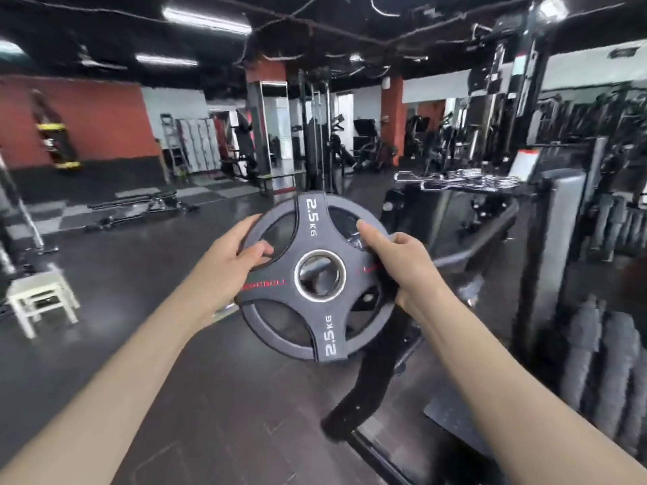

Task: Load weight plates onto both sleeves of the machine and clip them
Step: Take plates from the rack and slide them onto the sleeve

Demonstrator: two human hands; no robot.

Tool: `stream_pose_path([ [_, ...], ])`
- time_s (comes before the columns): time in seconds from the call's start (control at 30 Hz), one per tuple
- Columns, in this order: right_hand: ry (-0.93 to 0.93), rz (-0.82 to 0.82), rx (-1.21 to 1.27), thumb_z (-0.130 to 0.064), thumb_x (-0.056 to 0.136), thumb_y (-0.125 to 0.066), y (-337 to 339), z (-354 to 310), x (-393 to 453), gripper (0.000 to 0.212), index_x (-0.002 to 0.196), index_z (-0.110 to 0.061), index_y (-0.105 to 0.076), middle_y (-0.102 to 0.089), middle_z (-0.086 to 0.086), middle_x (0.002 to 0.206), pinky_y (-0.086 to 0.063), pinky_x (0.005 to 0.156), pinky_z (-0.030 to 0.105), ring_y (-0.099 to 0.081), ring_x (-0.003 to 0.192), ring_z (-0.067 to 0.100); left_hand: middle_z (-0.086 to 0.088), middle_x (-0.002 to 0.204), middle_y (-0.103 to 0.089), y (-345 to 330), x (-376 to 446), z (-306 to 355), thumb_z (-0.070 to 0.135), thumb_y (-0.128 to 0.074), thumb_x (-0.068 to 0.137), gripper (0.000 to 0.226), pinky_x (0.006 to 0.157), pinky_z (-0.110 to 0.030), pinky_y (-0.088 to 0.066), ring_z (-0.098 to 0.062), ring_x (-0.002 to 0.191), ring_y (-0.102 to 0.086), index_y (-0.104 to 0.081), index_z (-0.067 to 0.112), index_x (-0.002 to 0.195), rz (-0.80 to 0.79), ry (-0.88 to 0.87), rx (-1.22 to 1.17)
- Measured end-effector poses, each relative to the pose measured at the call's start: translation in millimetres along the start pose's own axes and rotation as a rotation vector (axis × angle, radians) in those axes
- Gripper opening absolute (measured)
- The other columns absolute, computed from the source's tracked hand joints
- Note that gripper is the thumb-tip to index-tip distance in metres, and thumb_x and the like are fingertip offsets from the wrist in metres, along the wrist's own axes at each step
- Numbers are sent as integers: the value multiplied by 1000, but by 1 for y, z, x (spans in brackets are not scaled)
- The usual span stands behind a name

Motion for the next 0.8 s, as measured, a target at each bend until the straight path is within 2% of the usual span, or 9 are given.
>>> stream_pose_path([
  [0.17,-5,-108,-38,-56,64,-85,-130,41,-21,61,67,-25,-33,-44,6,72,-41,66,36,-44,69,19,-2,102,-66,105,-18,-92,13,-49,104,27,94,-34,-45,-18,92,-61,-62,23,126,149,217,-109],
  [0.2,2,-103,-47,-57,62,-84,-147,46,-23,62,66,-25,-32,-42,5,69,-39,65,35,-42,68,19,-5,98,-64,117,-21,-107,23,-51,104,18,90,-35,-45,-20,88,-59,-65,19,113,166,270,-152],
  [0.3,21,-66,-134,-63,58,-81,-185,55,-30,65,66,-24,-29,-37,-3,64,-44,64,40,-39,67,20,-5,83,-58,135,-27,-142,70,-58,84,52,78,-37,-44,-21,79,-53,-60,18,84,182,437,-247],
  [0.37,12,-34,-207,-64,64,-79,-201,61,-36,64,68,-23,-31,-41,-4,65,-42,66,38,-39,66,22,-5,94,-61,141,-27,-163,85,-58,69,72,79,-34,-46,-19,85,-56,-65,19,96,204,528,-295],
  [0.47,3,54,-334,-61,73,-77,-209,64,-40,60,70,-21,-33,-47,-4,66,-41,66,37,-41,62,21,-12,122,-66,125,-19,-172,79,-50,83,69,81,-33,-50,-18,94,-64,-69,19,112,92,578,-455],
  [0.57,20,97,-429,-62,76,-74,-214,59,-45,56,73,-21,-36,-53,-5,69,-45,69,38,-50,66,23,-18,120,-72,100,-11,-174,80,-47,83,78,92,-46,-55,-34,104,-72,-72,16,120,-82,595,-495],
  [0.67,67,143,-510,-62,78,-72,-217,53,-50,52,74,-22,-39,-58,-5,74,-45,67,36,-61,75,26,-10,143,-58,95,0,-194,93,-66,51,122,96,-59,-51,-38,117,-65,-39,30,152,-34,697,-514],
  [0.73,106,132,-560,-60,79,-71,-227,52,-53,51,73,-23,-38,-60,-4,78,-44,66,36,-62,78,27,-5,146,-53,96,8,-208,94,-69,40,134,91,-56,-55,-33,119,-62,-27,37,154,64,708,-536],
  [0.8,157,108,-634,-58,82,-70,-242,52,-55,48,76,-23,-39,-61,-3,83,-40,64,34,-57,80,25,-7,129,-66,89,3,-206,90,-64,56,111,69,-45,-60,-30,102,-70,-45,26,145,82,701,-596],
])
Point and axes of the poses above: each hand's wrist, its own x-axis towards the middle knuckle, its own y-axis out of the back of the hand, z = x × y, the point moved 10 cm from there along x, towards the middle knuckle
